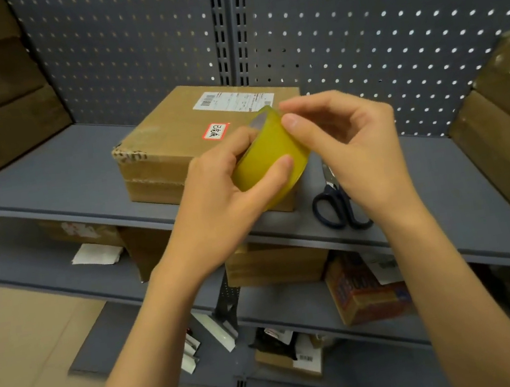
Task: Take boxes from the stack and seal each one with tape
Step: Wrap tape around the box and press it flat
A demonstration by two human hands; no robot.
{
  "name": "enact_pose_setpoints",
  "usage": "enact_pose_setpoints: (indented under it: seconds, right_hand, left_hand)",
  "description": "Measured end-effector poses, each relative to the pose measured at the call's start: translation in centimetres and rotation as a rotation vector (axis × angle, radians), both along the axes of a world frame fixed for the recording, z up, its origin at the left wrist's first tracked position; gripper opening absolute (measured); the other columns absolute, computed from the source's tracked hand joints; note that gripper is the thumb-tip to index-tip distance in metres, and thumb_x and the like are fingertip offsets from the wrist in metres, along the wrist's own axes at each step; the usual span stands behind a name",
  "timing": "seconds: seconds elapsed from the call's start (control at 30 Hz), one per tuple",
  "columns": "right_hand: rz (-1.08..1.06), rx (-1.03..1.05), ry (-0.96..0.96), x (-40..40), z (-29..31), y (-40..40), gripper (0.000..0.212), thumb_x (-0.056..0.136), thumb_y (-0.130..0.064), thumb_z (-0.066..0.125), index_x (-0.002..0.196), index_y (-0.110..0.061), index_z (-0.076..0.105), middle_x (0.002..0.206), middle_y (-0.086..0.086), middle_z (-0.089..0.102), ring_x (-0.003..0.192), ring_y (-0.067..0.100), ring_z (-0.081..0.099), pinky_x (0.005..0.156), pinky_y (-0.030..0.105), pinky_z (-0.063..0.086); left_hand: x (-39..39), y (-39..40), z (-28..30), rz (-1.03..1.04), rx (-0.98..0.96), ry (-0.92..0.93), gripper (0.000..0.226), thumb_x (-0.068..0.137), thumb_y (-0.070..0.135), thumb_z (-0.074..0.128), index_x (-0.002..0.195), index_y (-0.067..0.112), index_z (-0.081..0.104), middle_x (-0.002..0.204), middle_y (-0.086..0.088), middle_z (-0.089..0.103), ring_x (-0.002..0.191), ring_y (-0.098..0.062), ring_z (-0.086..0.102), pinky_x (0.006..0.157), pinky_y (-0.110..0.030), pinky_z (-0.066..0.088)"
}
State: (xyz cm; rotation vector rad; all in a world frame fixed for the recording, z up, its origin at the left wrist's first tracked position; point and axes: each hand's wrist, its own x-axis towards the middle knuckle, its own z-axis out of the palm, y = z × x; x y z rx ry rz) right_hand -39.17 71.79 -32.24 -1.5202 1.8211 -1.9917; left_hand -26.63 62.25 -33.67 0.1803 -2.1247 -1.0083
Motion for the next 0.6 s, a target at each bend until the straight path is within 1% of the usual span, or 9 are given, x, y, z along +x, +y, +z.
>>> enact_pose_setpoints:
  seconds: [0.1,0.17,0.2,0.23,0.27,0.3,0.43,0.5,0.6]
  right_hand:
    - [-0.015,-0.002,-0.013,-0.1,-0.1,-0.1,0.011,0.086,-0.013,0.069,0.09,-0.023,0.071,0.093,0.001,0.07,0.089,0.012,0.066,0.079,0.025,0.052]
    - [-0.026,-0.008,-0.02,-0.1,-0.2,-0.2,0.011,0.086,-0.015,0.068,0.086,-0.026,0.07,0.09,-0.003,0.068,0.088,0.01,0.064,0.078,0.023,0.05]
    - [-0.027,-0.01,-0.03,-0.1,-0.3,-0.3,0.011,0.086,-0.015,0.068,0.085,-0.026,0.07,0.089,-0.003,0.068,0.087,0.008,0.063,0.078,0.022,0.049]
    - [-0.028,-0.004,-0.046,0.0,-0.3,-0.4,0.011,0.086,-0.015,0.067,0.085,-0.025,0.069,0.089,-0.002,0.067,0.086,0.007,0.063,0.078,0.021,0.049]
    - [-0.026,0.01,-0.07,0.0,-0.4,-0.4,0.009,0.087,-0.014,0.067,0.085,-0.023,0.069,0.088,-0.002,0.067,0.085,0.006,0.063,0.077,0.02,0.048]
    - [-0.018,0.031,-0.111,0.0,-0.3,-0.4,0.008,0.088,-0.014,0.066,0.086,-0.021,0.069,0.087,-0.002,0.068,0.084,0.004,0.063,0.076,0.019,0.048]
    - [0.035,0.159,-0.319,-0.2,-0.7,-0.3,0.007,0.091,-0.015,0.061,0.087,-0.014,0.067,0.079,-0.006,0.066,0.076,0.001,0.06,0.069,0.017,0.048]
    - [0.008,0.167,-0.328,-0.4,-1.1,-0.5,0.007,0.091,-0.014,0.061,0.086,-0.014,0.067,0.079,-0.006,0.065,0.075,0.001,0.06,0.069,0.015,0.047]
    - [-0.094,0.114,-0.26,-0.2,-1.5,-0.8,0.011,0.089,-0.01,0.064,0.082,-0.017,0.067,0.077,-0.008,0.066,0.074,-0.002,0.06,0.069,0.013,0.047]
  left_hand:
    - [-0.1,0.0,-0.1,0.015,0.001,-0.012,0.019,0.088,0.027,0.062,0.091,0.008,0.062,0.074,-0.003,0.056,0.064,-0.005,0.048,0.056,-0.021,0.038]
    - [-0.2,-0.1,-0.2,0.02,0.017,-0.024,0.02,0.087,0.03,0.062,0.091,0.01,0.062,0.073,-0.001,0.056,0.063,-0.005,0.05,0.056,-0.024,0.042]
    - [-0.2,-0.2,-0.3,0.01,0.04,-0.03,0.019,0.088,0.032,0.062,0.092,0.013,0.062,0.075,0.0,0.058,0.065,-0.006,0.054,0.058,-0.028,0.048]
    - [-0.2,-0.2,-0.3,-0.013,0.075,-0.039,0.02,0.088,0.034,0.062,0.094,0.016,0.061,0.077,0.001,0.061,0.068,-0.01,0.06,0.06,-0.036,0.053]
    - [-0.2,-0.1,-0.4,-0.054,0.123,-0.05,0.02,0.089,0.036,0.062,0.098,0.018,0.061,0.081,0.001,0.064,0.071,-0.015,0.066,0.061,-0.043,0.056]
    - [-0.1,0.0,-0.5,-0.108,0.181,-0.063,0.021,0.089,0.037,0.062,0.102,0.02,0.06,0.084,0.0,0.067,0.072,-0.019,0.069,0.061,-0.047,0.057]
    - [0.1,0.4,-1.1,-0.293,0.365,-0.152,0.033,0.087,0.032,0.064,0.111,0.013,0.052,0.089,-0.002,0.069,0.078,-0.023,0.072,0.067,-0.043,0.059]
    - [-0.1,0.4,-1.4,-0.309,0.427,-0.165,0.03,0.089,0.024,0.064,0.111,0.01,0.05,0.084,-0.004,0.07,0.076,-0.026,0.072,0.067,-0.04,0.058]
    - [-0.5,0.6,-1.4,-0.283,0.524,-0.167,0.021,0.092,0.017,0.061,0.109,0.009,0.052,0.077,-0.008,0.07,0.071,-0.027,0.07,0.066,-0.036,0.058]
